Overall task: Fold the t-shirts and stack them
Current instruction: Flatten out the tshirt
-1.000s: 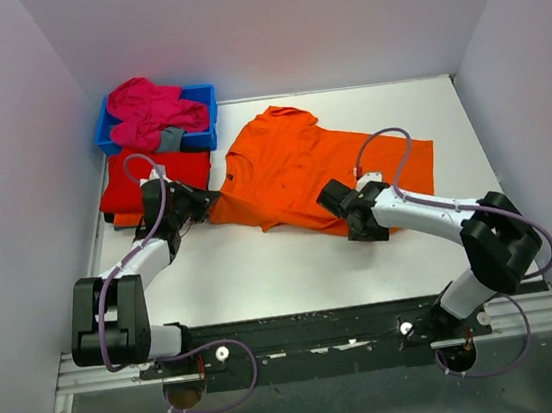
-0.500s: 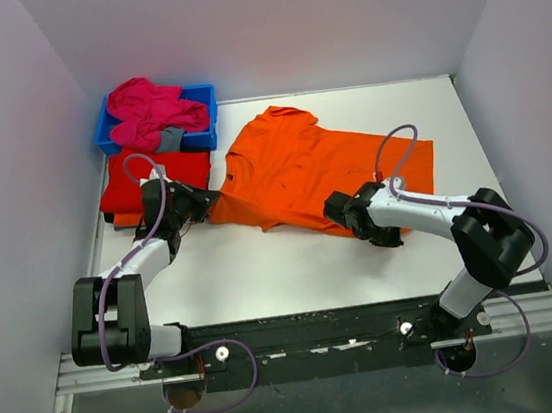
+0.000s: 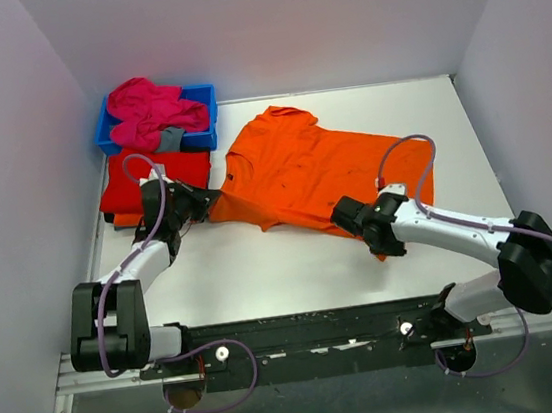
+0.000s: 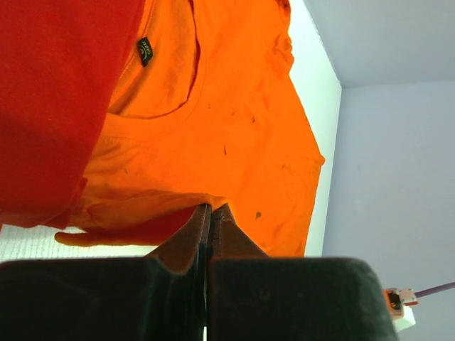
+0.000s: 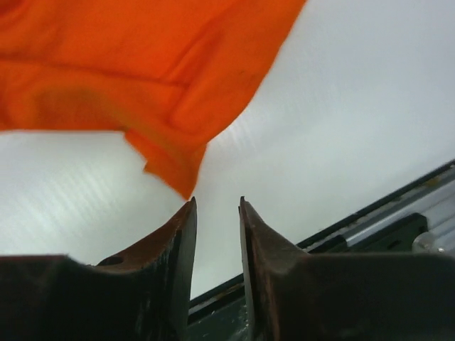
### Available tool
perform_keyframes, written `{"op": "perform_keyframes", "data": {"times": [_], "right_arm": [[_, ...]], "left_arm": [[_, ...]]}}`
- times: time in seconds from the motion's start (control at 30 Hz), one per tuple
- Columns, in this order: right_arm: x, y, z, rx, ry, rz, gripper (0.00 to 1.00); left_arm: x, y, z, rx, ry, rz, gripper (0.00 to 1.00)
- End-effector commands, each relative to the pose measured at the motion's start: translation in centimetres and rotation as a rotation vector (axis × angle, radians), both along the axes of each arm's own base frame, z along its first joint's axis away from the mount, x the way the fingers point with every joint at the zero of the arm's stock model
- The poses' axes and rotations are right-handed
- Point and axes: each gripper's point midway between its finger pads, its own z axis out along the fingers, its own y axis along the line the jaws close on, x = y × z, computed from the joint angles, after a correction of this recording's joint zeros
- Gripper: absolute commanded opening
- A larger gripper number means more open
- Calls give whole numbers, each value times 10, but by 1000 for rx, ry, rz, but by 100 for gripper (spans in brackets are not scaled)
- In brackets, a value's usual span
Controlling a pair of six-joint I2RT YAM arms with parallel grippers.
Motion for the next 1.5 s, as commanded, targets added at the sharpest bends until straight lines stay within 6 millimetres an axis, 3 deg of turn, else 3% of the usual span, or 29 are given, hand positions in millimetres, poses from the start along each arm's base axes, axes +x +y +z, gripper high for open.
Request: {"op": "perform_keyframes", "data": {"times": [0.0, 0.13, 0.3, 0.33, 0.43, 0.6, 0.77, 0.97, 1.1, 1.23, 1.4, 1.47], "right_arm": [[-10, 50, -19, 228, 17, 138, 40], [-5, 78, -28, 390, -28, 183, 31], [17, 82, -19, 363, -114, 140, 31], [21, 79, -19, 342, -133, 115, 28], [27, 68, -28, 255, -132, 34, 1], [20, 44, -51, 119, -57, -138, 1], [-10, 2, -76, 66, 16, -340, 1], [-14, -5, -65, 175, -66, -442, 1], [-16, -15, -62, 205, -76, -487, 1], [-29, -42, -55, 159, -94, -591, 1], [-37, -62, -45, 158, -145, -632, 1], [-27, -62, -35, 170, -174, -565, 1]], "left_arm": [[-2, -1, 15, -5, -55, 3, 0], [-3, -1, 18, -3, -63, 3, 0], [-4, -2, 17, -3, -58, 2, 0], [-4, -2, 18, -2, -60, 3, 0], [-4, -1, 18, 2, -59, 8, 0], [-2, 0, 19, 5, -62, 14, 0], [-1, 2, 17, 12, -52, 24, 0], [6, 12, 23, 33, -55, 57, 0], [6, 29, 27, 35, -63, 117, 0], [5, 53, 31, 46, -80, 202, 0], [4, 55, 30, 45, -81, 209, 0], [4, 53, 29, 43, -83, 198, 0]]}}
